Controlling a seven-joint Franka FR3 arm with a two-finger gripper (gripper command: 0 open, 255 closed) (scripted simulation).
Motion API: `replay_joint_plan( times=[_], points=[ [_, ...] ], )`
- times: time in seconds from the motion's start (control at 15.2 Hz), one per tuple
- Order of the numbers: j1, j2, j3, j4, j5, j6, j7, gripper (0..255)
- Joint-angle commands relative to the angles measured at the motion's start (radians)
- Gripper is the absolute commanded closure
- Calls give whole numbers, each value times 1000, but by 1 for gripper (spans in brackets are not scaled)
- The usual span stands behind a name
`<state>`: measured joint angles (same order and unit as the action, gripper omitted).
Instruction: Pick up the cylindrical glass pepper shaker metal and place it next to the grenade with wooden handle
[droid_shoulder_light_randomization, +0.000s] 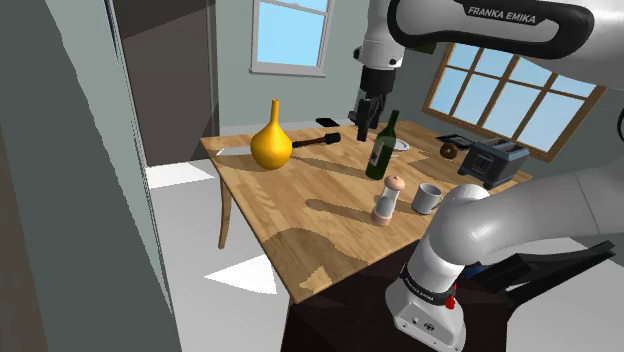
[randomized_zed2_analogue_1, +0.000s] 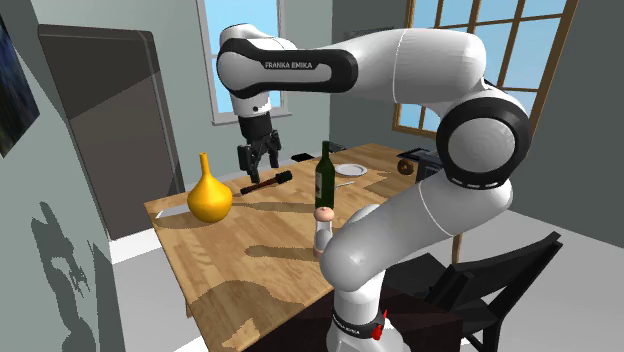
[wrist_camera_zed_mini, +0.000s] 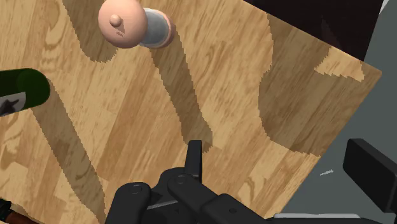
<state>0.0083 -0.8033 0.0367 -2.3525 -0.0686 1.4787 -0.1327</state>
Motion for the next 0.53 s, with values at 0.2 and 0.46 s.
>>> replay_joint_plan(
  times=[0.2,0.46],
  points=[
    [-18,-76,-57,-108,-40,63,-50,0],
    [-53,-163,-142,-237,-103,147,-120,0]
  ],
)
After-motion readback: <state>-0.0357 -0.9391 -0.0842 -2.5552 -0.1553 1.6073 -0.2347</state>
